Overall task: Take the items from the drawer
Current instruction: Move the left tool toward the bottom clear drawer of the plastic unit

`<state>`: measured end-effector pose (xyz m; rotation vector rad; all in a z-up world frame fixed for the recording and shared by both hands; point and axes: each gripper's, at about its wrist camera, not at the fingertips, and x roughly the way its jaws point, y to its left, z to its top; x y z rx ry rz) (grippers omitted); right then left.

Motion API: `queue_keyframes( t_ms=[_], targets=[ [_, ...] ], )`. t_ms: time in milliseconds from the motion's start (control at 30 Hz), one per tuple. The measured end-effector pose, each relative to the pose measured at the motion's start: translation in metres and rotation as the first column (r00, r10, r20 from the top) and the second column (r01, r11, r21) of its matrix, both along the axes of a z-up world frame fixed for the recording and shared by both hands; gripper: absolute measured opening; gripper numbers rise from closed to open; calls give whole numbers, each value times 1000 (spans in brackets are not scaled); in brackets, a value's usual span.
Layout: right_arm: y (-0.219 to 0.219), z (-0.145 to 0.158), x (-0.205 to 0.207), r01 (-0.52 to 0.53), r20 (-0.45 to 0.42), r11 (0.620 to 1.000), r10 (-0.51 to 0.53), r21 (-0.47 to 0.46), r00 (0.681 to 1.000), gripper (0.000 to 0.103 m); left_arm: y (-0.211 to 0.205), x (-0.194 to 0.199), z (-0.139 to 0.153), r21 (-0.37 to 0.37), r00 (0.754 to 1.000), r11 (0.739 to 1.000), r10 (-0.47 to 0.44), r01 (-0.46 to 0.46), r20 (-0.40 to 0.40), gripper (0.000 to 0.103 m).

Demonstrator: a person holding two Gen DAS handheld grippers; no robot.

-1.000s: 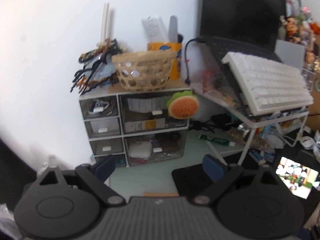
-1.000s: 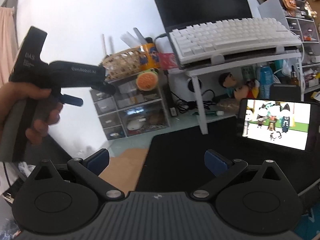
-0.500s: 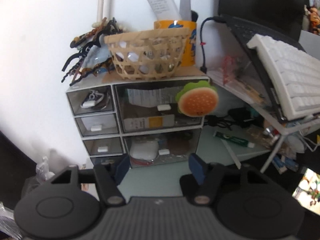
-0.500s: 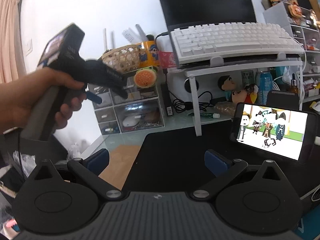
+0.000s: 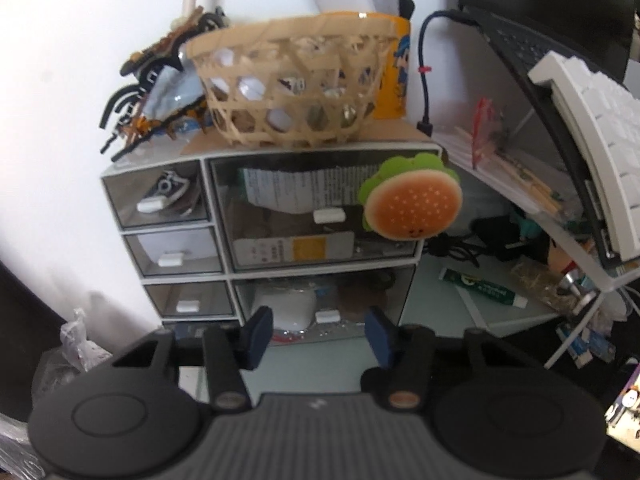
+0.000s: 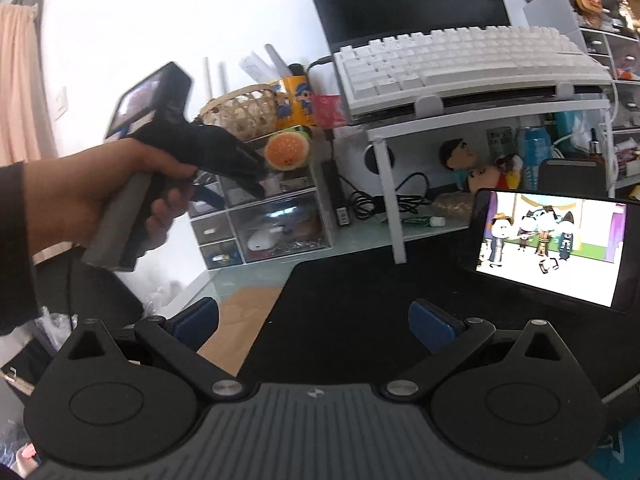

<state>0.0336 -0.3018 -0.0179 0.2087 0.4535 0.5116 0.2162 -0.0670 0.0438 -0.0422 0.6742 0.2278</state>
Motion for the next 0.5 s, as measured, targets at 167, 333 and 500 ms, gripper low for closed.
queue_keyframes(
  t_ms=[167,333,500],
  targets=[
    [2,-3,2,-17,-10,1000,17,4,1000,103,-3,6,-6,11,1000,1000,-3,3,-7,53],
    [2,-6,5,-31,-19,999,31,13,999,103,-4,12,-15,37,1000,999,14,-14,-7,53],
    [2,-11,8,-43,-39,999,44,22,998,103,-2,22,-23,20,1000,1000,23,-23,-20,49]
  ],
)
